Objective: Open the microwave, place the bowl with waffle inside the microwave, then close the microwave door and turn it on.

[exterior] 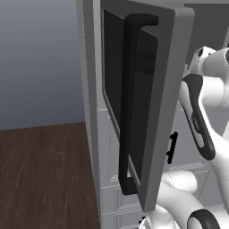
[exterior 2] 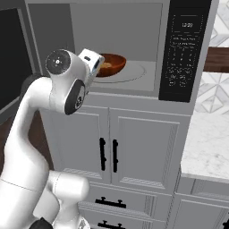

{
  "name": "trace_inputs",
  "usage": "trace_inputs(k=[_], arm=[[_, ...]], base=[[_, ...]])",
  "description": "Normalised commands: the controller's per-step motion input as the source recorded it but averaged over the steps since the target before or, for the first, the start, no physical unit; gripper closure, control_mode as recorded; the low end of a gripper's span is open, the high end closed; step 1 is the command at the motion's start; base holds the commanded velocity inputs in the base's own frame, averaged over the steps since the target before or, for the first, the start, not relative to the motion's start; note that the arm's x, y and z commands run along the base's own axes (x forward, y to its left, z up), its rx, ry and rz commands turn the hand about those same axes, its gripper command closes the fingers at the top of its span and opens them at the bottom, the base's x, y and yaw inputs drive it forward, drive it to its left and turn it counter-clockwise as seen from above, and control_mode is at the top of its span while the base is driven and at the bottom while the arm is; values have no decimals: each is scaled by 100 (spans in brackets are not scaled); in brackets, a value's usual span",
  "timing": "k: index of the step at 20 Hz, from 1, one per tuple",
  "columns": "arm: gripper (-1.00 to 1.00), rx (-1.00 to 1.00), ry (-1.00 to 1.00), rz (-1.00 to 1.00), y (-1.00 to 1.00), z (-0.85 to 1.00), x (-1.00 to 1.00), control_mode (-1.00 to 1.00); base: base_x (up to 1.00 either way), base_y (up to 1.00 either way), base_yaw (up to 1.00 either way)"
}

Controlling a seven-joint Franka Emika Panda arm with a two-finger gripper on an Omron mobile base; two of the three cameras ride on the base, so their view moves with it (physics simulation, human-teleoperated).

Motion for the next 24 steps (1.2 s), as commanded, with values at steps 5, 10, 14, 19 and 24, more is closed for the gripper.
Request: trace_inputs(k=[5, 10, 14, 19, 24], arm=[[-100, 23, -20, -25, 7, -55, -19, -100], [-100, 25, -30, -1, 3, -60, -8, -100], [-100, 20, -35, 0, 25, -39, -5, -100], [-100, 15, -26, -13, 39, -14, -3, -100], [-100, 15, -15, -20, 40, -34, 0, -100]], base=[[0, 0, 0], [0, 0, 0], [0, 0, 0], [0, 0, 0], [0, 0, 0]])
